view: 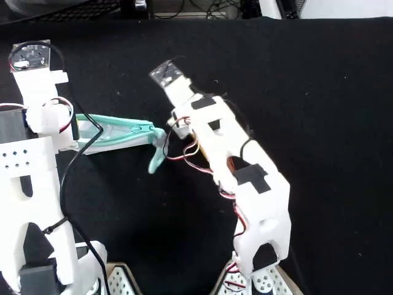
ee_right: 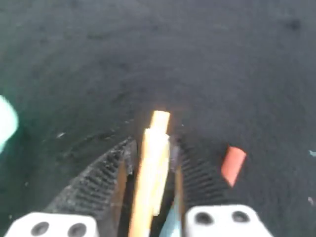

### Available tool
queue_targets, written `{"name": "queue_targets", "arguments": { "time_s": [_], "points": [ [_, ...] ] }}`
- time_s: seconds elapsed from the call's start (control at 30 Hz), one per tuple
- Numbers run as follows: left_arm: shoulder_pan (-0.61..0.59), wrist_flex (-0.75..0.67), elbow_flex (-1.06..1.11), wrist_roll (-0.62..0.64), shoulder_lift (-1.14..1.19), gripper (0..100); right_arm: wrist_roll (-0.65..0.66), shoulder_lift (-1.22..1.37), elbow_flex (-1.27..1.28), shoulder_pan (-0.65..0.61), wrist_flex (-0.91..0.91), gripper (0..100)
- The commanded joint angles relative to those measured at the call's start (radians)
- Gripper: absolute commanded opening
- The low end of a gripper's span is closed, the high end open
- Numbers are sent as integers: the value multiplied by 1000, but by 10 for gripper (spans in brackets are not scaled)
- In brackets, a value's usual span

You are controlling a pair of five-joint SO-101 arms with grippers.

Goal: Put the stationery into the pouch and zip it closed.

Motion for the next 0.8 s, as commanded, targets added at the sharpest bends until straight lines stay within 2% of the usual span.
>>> {"name": "queue_targets", "arguments": {
  "time_s": [0.0, 0.13, 0.3, 0.6, 0.77],
  "points": [
    [-12, -8, 18, -5, 3, 29, 40, -5, -51, -23, 20, 14],
    [-12, -8, 18, -5, 3, 29, -46, -39, -56, 3, 72, 12],
    [-12, -8, 13, -5, 3, 29, -112, -239, 31, 44, 133, 12],
    [-10, -8, 18, -5, 3, 29, -114, -809, 579, 43, 133, 12],
    [-10, -12, 19, -5, 6, 29, -69, -1021, 892, 41, 137, 12]
  ]
}}
